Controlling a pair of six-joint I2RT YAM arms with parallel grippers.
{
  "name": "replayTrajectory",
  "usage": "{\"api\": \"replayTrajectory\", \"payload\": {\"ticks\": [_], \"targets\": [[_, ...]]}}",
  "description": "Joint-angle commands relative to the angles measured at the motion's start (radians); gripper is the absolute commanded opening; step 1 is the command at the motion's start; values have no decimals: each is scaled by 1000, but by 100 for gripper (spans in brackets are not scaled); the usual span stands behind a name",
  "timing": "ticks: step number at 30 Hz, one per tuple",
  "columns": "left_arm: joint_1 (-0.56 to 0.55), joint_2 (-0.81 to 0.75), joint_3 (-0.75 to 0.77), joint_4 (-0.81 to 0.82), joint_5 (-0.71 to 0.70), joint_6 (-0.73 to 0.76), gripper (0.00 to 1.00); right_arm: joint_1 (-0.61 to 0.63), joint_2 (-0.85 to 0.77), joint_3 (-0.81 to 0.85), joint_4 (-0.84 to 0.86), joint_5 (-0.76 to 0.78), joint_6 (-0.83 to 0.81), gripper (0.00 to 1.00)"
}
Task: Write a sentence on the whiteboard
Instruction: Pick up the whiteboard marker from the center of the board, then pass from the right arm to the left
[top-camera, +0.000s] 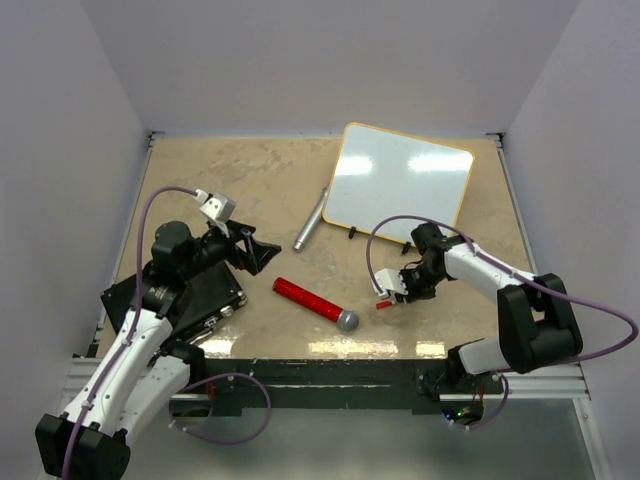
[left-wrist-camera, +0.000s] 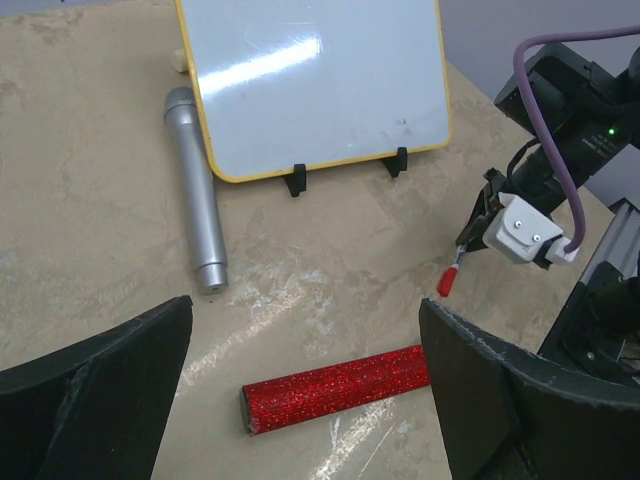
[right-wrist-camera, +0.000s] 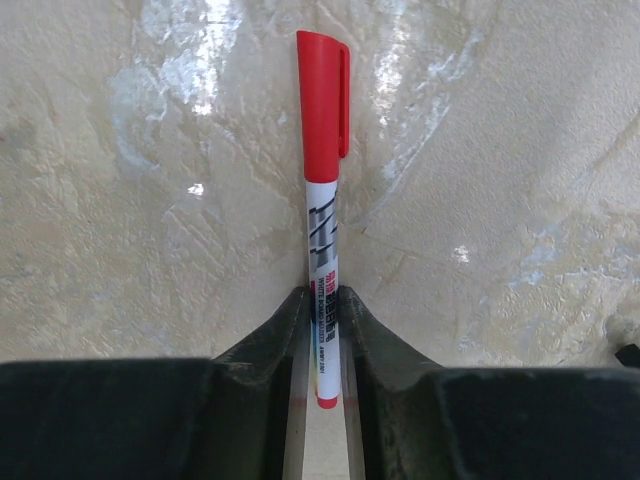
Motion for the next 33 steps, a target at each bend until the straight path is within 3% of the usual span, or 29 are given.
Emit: {"api": "replayTrajectory", "payload": {"ticks": [1,4,9,14,17,22,27,33], "targets": [[2,10,-13,95,77,-20,100,3,0,-24,88,14,151,16],[2,32,-30,157,128,-78,100,3,-3,-14,104,-30,240,11],[-24,110,-117,362,177,-359,98,3,-57,29,102,-90,354,6],[-138,203,-186,573,101,-601,95,3,-126,85,96,-124,475,4],[-228,291,-177,650,21,-670,93,4,-167,119,105,-152,535,3],[-375,507,-93,699,-87,-709,89,9,-195,156,104,-236,609,2],[-438,692,17,730,-134,-724,84,23,-221,139,134,-259,635,2],[-489,803,113,695,-180,-710,74,26,-235,141,142,-279,646,1]]}}
